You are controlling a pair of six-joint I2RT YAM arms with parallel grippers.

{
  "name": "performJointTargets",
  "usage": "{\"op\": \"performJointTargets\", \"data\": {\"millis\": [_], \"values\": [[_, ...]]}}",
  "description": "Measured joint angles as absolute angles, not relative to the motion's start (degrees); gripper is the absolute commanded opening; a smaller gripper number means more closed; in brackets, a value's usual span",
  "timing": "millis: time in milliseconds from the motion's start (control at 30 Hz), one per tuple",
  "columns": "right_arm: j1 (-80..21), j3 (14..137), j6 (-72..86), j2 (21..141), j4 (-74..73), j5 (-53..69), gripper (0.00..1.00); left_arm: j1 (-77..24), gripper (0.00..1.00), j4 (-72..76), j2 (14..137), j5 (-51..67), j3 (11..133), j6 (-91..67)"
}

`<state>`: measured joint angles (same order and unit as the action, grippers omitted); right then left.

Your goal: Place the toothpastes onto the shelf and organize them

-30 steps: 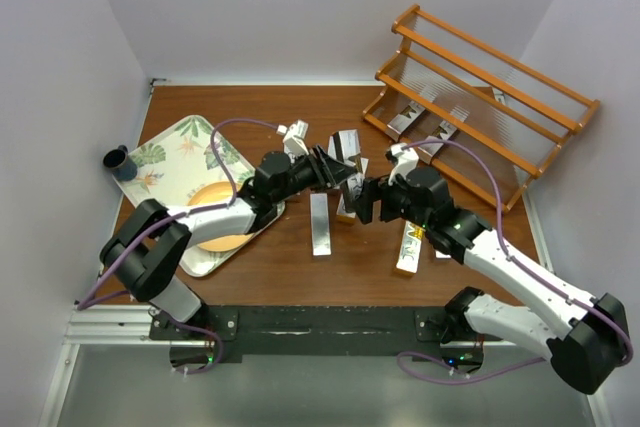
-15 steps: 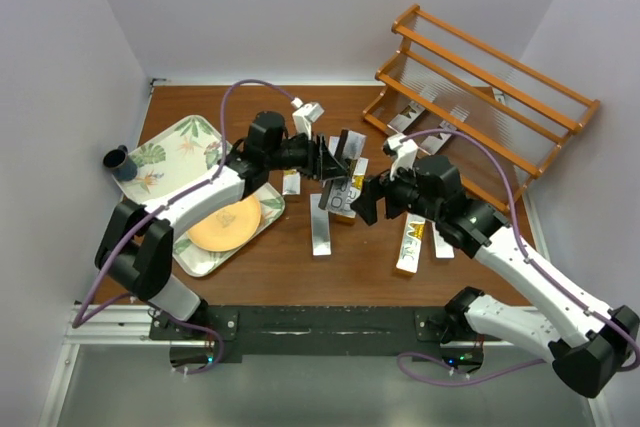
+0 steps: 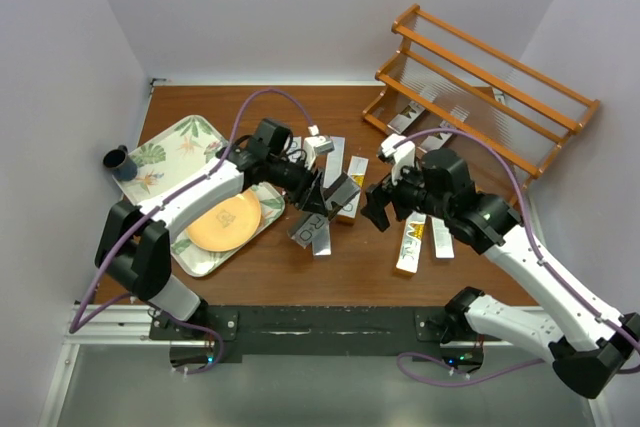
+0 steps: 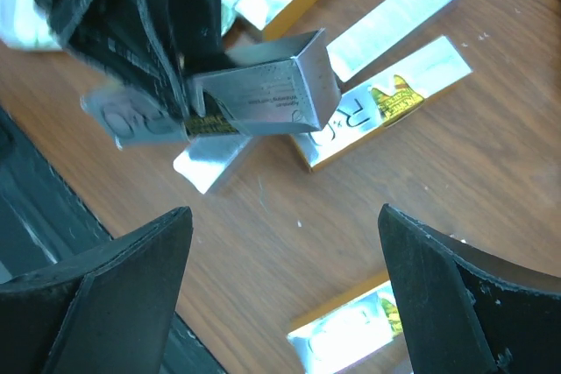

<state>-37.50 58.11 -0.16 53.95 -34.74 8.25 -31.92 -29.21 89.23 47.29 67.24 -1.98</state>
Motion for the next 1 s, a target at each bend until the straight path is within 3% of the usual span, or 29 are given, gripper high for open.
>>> {"op": "performJointTargets", "data": {"millis": [433, 800, 1000], "values": [[-41.45, 56.34, -25.98, 49.95, -36.8, 11.4, 0.99, -36.93, 0.35, -46.04, 97.69, 54.15, 76.51, 17.8], [-63.7, 56.34, -40.18, 60.31, -41.69, -10.07, 0.98, -37.63, 0.36, -53.69, 103.31, 53.63, 82.96, 22.74], [-67.75, 56.36, -42.61, 63.0, -43.4, -17.23, 0.96, -38.33, 0.36, -54.37, 103.31, 52.01, 83.26, 23.42]]}}
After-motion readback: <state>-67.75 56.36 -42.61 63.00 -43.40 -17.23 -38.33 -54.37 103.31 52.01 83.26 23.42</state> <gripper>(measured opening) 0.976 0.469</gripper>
